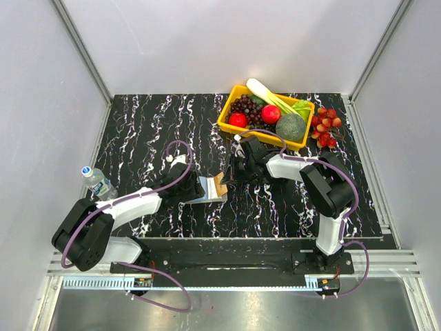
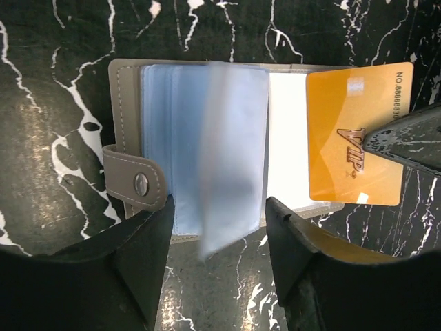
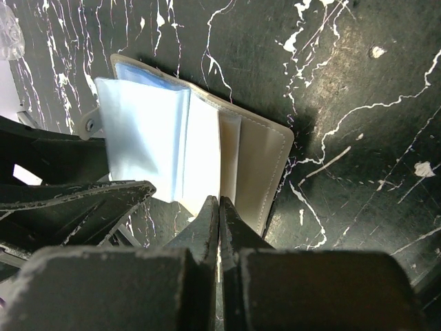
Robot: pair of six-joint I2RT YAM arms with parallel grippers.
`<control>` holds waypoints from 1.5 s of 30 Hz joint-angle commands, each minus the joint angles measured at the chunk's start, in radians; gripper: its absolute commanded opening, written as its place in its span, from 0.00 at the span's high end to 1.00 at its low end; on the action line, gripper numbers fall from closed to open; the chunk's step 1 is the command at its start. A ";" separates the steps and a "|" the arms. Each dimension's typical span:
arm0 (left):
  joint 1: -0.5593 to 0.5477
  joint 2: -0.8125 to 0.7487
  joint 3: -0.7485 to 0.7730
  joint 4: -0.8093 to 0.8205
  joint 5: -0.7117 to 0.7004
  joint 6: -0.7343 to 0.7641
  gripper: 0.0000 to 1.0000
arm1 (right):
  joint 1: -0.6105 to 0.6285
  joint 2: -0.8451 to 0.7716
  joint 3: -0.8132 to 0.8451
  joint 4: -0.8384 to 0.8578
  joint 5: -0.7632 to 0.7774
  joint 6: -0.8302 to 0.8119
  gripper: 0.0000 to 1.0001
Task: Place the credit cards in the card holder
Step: Turn over the card slot in the card holder.
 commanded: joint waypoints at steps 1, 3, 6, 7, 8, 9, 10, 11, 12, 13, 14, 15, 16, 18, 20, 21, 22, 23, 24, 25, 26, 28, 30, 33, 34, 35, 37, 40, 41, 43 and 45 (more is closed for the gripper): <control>-0.019 0.018 0.027 0.069 0.011 -0.015 0.41 | 0.010 0.011 0.011 0.020 -0.016 0.003 1.00; -0.022 0.016 0.033 0.069 0.011 -0.014 0.43 | 0.009 0.009 0.011 0.018 -0.014 0.003 1.00; -0.024 0.002 0.033 0.060 0.002 -0.012 0.49 | 0.009 0.012 0.011 0.015 -0.011 0.001 1.00; -0.022 -0.004 0.035 0.058 -0.006 -0.012 0.50 | 0.010 0.012 0.011 0.015 -0.011 0.002 1.00; -0.022 -0.009 0.036 0.052 -0.010 -0.011 0.52 | 0.010 0.011 0.011 0.015 -0.010 0.002 1.00; -0.022 -0.013 0.037 0.049 -0.013 -0.011 0.55 | 0.010 0.012 0.011 0.017 -0.013 0.002 1.00; -0.022 -0.022 0.037 0.049 -0.013 -0.009 0.56 | 0.009 0.014 0.011 0.015 -0.013 0.002 1.00; -0.022 -0.031 0.037 0.052 -0.012 -0.009 0.56 | 0.009 0.015 0.012 0.015 -0.013 0.002 1.00; -0.022 -0.042 0.035 0.060 -0.009 -0.008 0.56 | 0.009 0.017 0.012 0.015 -0.014 0.002 1.00; -0.022 -0.054 0.033 0.066 -0.006 -0.008 0.56 | 0.009 0.017 0.012 0.015 -0.014 0.002 1.00; -0.024 -0.065 0.033 0.072 -0.003 -0.006 0.56 | 0.010 0.018 0.012 0.015 -0.014 0.000 1.00; -0.022 -0.073 0.033 0.075 -0.001 -0.006 0.56 | 0.009 0.018 0.012 0.015 -0.016 -0.002 1.00; -0.022 -0.081 0.036 0.075 0.002 -0.005 0.56 | 0.009 0.020 0.012 0.015 -0.016 0.000 1.00; -0.022 -0.091 0.044 0.074 0.006 -0.002 0.56 | 0.009 0.021 0.011 0.015 -0.016 0.000 1.00; -0.022 -0.096 0.046 0.080 0.013 0.000 0.60 | 0.009 0.021 0.011 0.015 -0.016 0.000 1.00; -0.022 -0.091 0.046 0.080 0.014 0.002 0.62 | 0.010 0.021 0.011 0.015 -0.014 0.000 1.00; -0.022 -0.084 0.047 0.083 0.019 0.002 0.65 | 0.010 0.020 0.011 0.013 -0.014 0.000 1.00; -0.022 -0.075 0.049 0.087 0.025 0.003 0.69 | 0.009 0.020 0.011 0.015 -0.013 -0.002 1.00; -0.022 -0.061 0.050 0.092 0.032 0.003 0.73 | 0.009 0.018 0.011 0.015 -0.014 0.000 1.00; -0.021 -0.052 0.050 0.103 0.048 0.002 0.79 | 0.010 0.017 0.009 0.017 -0.016 0.000 1.00; -0.022 -0.039 0.052 0.118 0.065 0.002 0.86 | 0.009 0.017 0.007 0.015 -0.014 0.000 1.00; -0.022 -0.026 0.049 0.164 0.101 -0.002 0.94 | 0.009 0.009 0.006 0.015 -0.010 0.000 1.00; -0.022 -0.007 0.053 0.205 0.147 0.000 1.00 | 0.009 0.009 0.006 0.015 -0.007 0.000 1.00; -0.022 0.024 0.066 0.232 0.181 0.008 1.00 | 0.010 0.011 0.006 0.015 -0.003 0.000 1.00; -0.022 0.036 0.072 0.238 0.192 0.011 1.00 | 0.009 0.011 0.006 0.015 -0.003 0.000 1.00; -0.022 0.047 0.078 0.245 0.213 0.017 0.97 | 0.009 0.011 0.004 0.015 -0.003 0.000 1.00; -0.022 0.076 0.092 0.245 0.235 0.021 0.73 | 0.009 0.009 0.003 0.015 0.001 -0.002 1.00; -0.024 0.100 0.099 0.242 0.238 0.014 0.63 | 0.009 -0.011 -0.003 0.013 0.030 0.000 1.00; -0.022 0.103 0.098 0.238 0.235 0.014 0.59 | 0.009 -0.023 -0.008 0.013 0.047 0.000 1.00; -0.024 0.103 0.095 0.233 0.226 0.012 0.56 | 0.009 -0.060 -0.020 0.013 0.094 -0.002 1.00; -0.024 0.106 0.087 0.227 0.220 0.003 0.55 | 0.009 -0.095 -0.029 0.013 0.141 -0.005 1.00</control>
